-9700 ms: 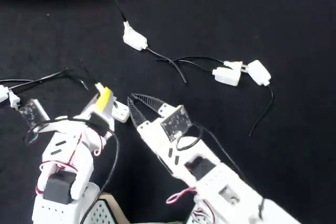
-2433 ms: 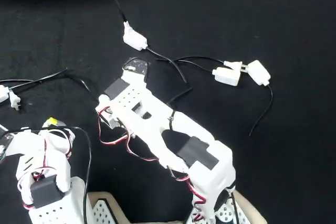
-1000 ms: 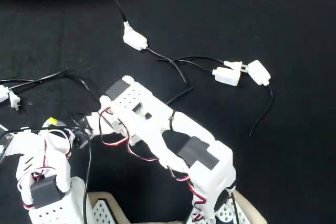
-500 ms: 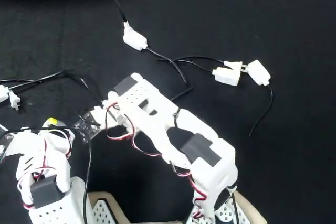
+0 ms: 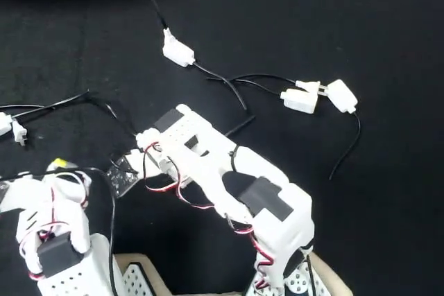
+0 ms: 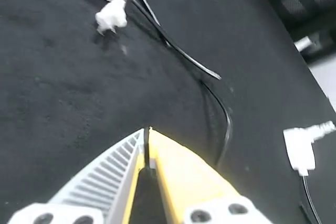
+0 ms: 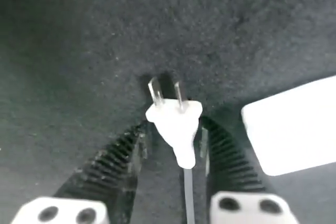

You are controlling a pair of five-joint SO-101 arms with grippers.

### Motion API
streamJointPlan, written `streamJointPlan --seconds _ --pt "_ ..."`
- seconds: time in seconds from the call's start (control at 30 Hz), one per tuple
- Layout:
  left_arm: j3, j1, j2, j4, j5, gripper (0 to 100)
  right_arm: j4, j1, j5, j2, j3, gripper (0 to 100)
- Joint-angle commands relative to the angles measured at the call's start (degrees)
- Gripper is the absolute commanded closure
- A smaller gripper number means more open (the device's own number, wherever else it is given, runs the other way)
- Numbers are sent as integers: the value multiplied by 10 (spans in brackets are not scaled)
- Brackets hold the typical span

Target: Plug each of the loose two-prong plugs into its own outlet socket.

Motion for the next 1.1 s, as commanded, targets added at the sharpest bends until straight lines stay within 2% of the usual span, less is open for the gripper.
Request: streamJointPlan --seconds 0.0,0.17,0.23,0.47,0.63,0.83,0.93,1.07 --pt "-27 -35 -3 3 -3 970 -2 4 6 29 -4 855" --pt "-27 -54 -3 3 -3 970 12 4 -9 52 -35 990" --pt "-27 -59 -3 3 -2 970 11 4 -24 57 -37 969" --pt "-27 -58 -3 3 -2 970 14 4 -29 55 -45 987" --pt "-28 -57 -3 -1 0 970 29 14 -106 27 -100 987" --pt "-28 -60 -3 -2 56 970 105 19 -162 -31 -169 987" --pt "-31 -84 -3 -2 58 970 105 46 -191 -51 -180 987" --pt "-38 -96 -3 -2 59 970 109 92 -194 -58 -182 987"
